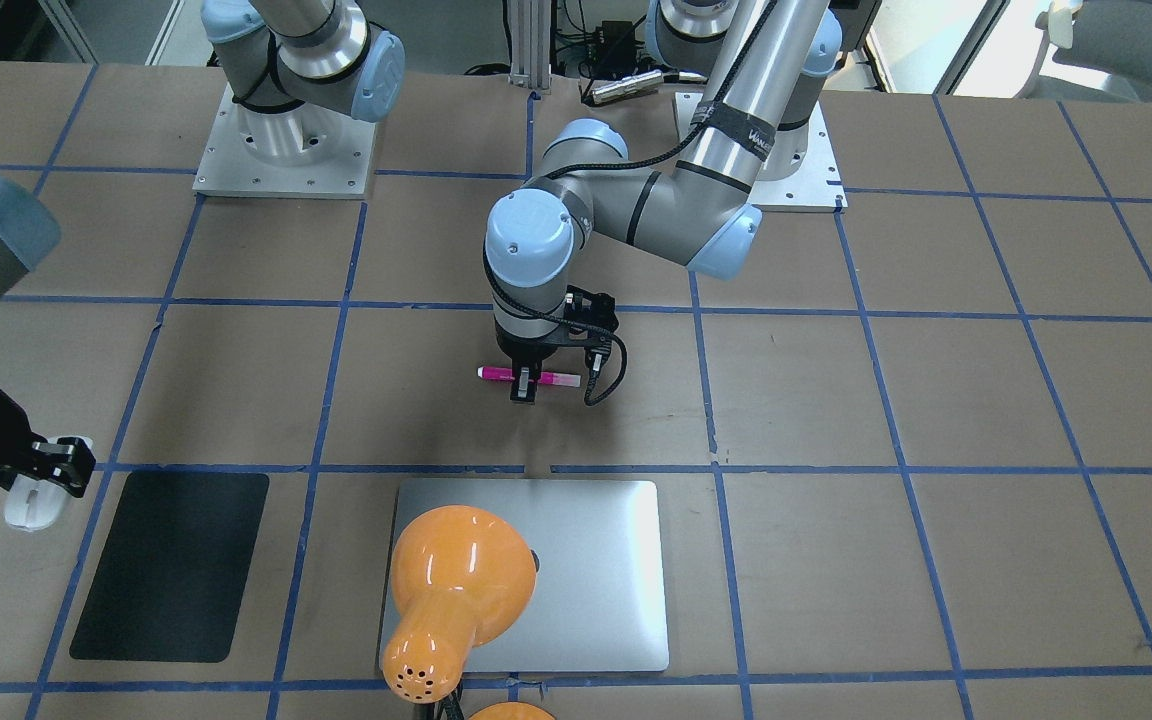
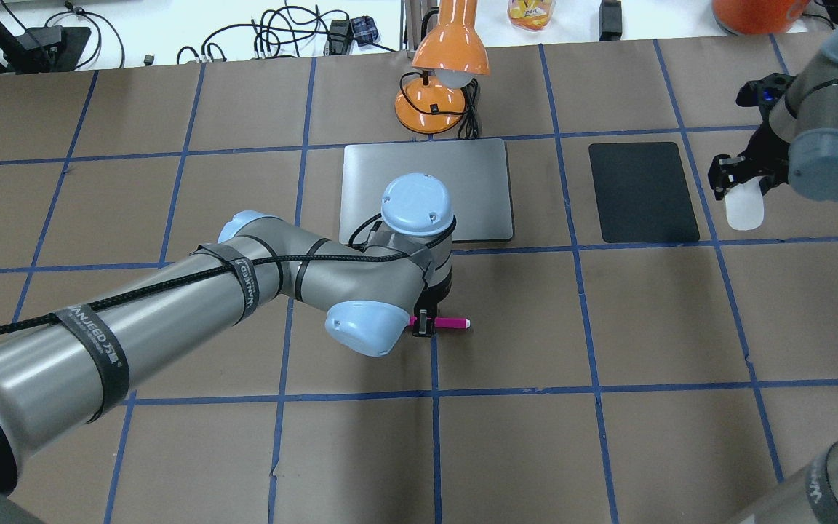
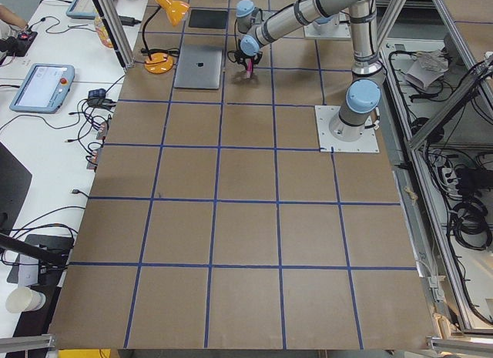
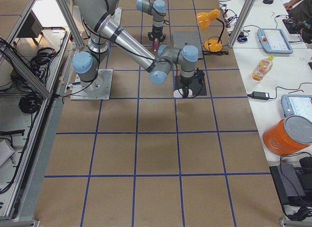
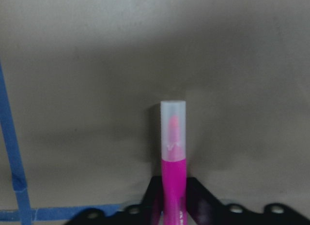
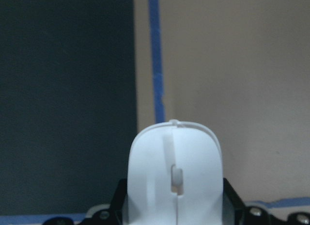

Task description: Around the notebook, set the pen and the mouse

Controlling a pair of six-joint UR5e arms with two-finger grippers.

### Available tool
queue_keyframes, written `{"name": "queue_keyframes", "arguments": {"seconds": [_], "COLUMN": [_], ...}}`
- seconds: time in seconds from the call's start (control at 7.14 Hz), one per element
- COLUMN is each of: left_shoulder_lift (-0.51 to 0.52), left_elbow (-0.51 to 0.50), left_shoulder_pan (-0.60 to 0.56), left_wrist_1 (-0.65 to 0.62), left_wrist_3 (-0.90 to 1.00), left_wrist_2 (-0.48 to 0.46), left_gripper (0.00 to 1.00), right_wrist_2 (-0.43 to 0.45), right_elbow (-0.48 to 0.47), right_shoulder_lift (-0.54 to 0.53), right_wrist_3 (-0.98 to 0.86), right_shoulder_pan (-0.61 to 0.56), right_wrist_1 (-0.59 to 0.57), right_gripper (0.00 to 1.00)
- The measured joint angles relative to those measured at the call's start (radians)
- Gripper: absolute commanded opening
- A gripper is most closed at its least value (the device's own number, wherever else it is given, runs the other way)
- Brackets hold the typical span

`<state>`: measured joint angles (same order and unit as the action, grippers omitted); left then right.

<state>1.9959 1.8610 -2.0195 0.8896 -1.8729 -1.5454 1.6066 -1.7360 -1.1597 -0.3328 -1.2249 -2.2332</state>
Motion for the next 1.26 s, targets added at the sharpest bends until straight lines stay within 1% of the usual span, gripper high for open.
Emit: {"name": "queue_keyframes", "arguments": {"seconds": [0.14, 0.28, 0.42, 0.56, 0.7, 0.84, 0.98, 1.12, 1.26], "left_shoulder_lift": [-0.034, -0.085, -0.155, -0.229, -0.288, -0.341, -0.380, -0.402, -0.411], "left_elbow": [-0.029, -0.062, -0.112, -0.187, -0.261, -0.311, -0.333, -0.341, -0.340], "left_shoulder_pan": [0.013, 0.033, 0.065, 0.126, 0.203, 0.283, 0.346, 0.387, 0.410], "left_wrist_1": [0.028, 0.106, 0.252, 0.439, 0.610, 0.724, 0.764, 0.753, 0.727], "left_wrist_3": [0.129, 0.322, 0.588, 0.869, 1.153, 1.449, 1.679, 1.819, 1.883], "left_wrist_2": [-0.005, -0.008, -0.021, -0.039, -0.045, -0.046, -0.045, -0.043, -0.041], "left_gripper": [1.00, 1.00, 1.00, 1.00, 1.00, 1.00, 1.00, 1.00, 1.00], "right_wrist_2": [-0.028, -0.041, -0.047, -0.049, -0.050, -0.051, -0.051, -0.049, -0.046], "right_elbow": [0.051, 0.099, 0.136, 0.160, 0.171, 0.175, 0.176, 0.173, 0.167], "right_shoulder_lift": [0.044, 0.094, 0.136, 0.167, 0.192, 0.209, 0.215, 0.214, 0.210], "right_wrist_3": [0.075, 0.125, 0.146, 0.153, 0.157, 0.163, 0.169, 0.174, 0.179], "right_shoulder_pan": [-0.067, -0.111, -0.130, -0.138, -0.140, -0.140, -0.140, -0.140, -0.140], "right_wrist_1": [0.000, -0.001, -0.002, -0.004, -0.005, -0.007, -0.008, -0.005, 0.000], "right_gripper": [0.47, 0.48, 0.49, 0.51, 0.74, 1.00, 1.00, 1.00, 1.00]}}
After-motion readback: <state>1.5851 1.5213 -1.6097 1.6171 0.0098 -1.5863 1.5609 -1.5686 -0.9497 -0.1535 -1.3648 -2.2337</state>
